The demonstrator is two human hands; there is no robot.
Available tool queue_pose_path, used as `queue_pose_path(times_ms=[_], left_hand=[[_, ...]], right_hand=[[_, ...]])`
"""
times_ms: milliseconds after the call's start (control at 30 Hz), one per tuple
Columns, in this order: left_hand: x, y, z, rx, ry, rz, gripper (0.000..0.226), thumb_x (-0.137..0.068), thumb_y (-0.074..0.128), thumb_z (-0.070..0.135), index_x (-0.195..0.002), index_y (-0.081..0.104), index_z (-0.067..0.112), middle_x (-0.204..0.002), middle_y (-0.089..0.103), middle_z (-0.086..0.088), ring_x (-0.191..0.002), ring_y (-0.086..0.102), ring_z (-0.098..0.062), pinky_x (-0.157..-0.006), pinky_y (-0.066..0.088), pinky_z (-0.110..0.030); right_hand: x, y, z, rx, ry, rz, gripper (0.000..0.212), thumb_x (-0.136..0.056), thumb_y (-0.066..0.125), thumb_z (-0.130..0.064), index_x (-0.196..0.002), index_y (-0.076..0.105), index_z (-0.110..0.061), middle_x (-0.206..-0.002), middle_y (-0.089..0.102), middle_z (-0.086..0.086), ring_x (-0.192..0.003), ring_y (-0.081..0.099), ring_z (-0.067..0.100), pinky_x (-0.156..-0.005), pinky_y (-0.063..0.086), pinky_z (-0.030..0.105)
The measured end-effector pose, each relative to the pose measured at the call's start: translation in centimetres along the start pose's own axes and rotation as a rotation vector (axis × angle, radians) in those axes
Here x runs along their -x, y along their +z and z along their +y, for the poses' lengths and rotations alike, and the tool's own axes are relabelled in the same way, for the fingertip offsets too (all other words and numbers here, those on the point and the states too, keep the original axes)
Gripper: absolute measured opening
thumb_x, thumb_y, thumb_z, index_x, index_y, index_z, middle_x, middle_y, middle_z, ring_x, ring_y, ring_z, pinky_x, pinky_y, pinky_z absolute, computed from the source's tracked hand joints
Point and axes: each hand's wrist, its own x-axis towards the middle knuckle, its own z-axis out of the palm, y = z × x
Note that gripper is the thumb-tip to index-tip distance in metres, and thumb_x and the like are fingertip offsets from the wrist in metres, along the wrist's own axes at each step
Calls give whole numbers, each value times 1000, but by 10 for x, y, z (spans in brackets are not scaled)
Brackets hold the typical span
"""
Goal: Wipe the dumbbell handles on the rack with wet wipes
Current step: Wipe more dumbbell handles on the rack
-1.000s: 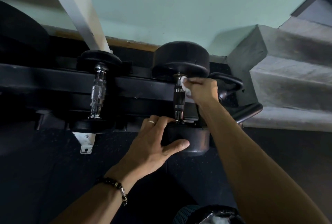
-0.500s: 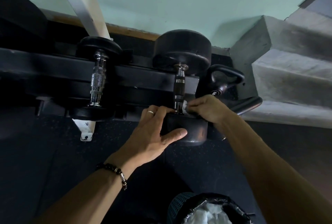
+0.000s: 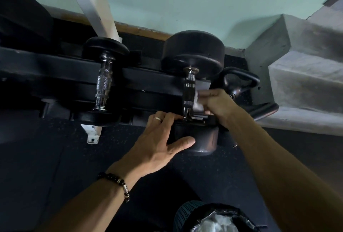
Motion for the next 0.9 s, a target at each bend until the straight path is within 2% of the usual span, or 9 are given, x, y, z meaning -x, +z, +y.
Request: queue_pose_path(times_ms=[67,133,267,400,500,567,667,833,900], left_hand=[[-1,1,-2,-11,9,14,71,-72,38,82,-125,38,35,-120,33,15,-119,31,-3,-97,42,-31],[-1,1,-2,-10,11,20,69,-73,40,80,-125,40,34,-120,34,16,-118,30,-2,-97,40,-28],[0,0,1,3,3,13,71,-74,43,77,-130,41,32,-122,34,14,-121,32,-3,-101,43,-31],[0,-1,2,-1,-25,-9,71,-74,43,78,-129,40,34,-120,33,16,-120,33,-4,-100,44,-33],[0,-2,3,-8,-33,-20,66,-74,43,77,-127,39,37,-118,32,18,-119,32,-3,-100,43,-33],[1,-2,3,1,-39,-18,67,-74,43,78,-127,39,37,-119,32,18,-120,33,-3,-101,42,-33],[2,-4,5,8,-40,-25,71,-74,43,78,-130,39,36,-122,33,17,-123,32,-3,-102,43,-34],[0,-5,4,-14,-52,-49,70,-74,43,78,-130,38,36,-123,33,16,-124,33,-4,-100,45,-35],[0,-5,4,-21,-45,-46,70,-75,43,78,-129,38,35,-123,34,16,-123,33,-5,-100,45,-34]], right_hand=[[-22,6,-20,-194,-50,146,20,-88,64,2,-86,72,-16,-76,68,0,-59,64,8,-52,47,18],[-21,8,-18,-116,-44,112,20,-90,62,-1,-86,73,-18,-73,68,-4,-55,62,2,-54,47,19],[20,-8,19,150,106,-299,17,-91,63,-3,-93,77,-13,-89,74,9,-76,65,12,-74,52,25],[-8,-14,-4,0,35,-5,18,-87,69,-4,-85,73,-21,-93,71,5,-78,61,11,-68,44,24],[-26,4,-16,-37,-21,122,18,-84,65,0,-87,77,-14,-78,71,0,-68,63,10,-61,45,21],[-7,7,-5,159,9,-23,20,-85,61,2,-91,76,-10,-70,68,1,-61,60,8,-55,46,18],[15,-2,7,386,69,-252,25,-89,60,1,-79,76,-15,-76,71,11,-70,62,13,-71,52,29],[-16,-1,-18,1,-23,119,15,-91,65,-9,-90,73,-22,-81,70,-2,-75,63,9,-64,49,23],[-8,5,-20,-39,-56,172,20,-94,62,-10,-85,72,-26,-82,70,-3,-75,64,8,-63,52,22]])
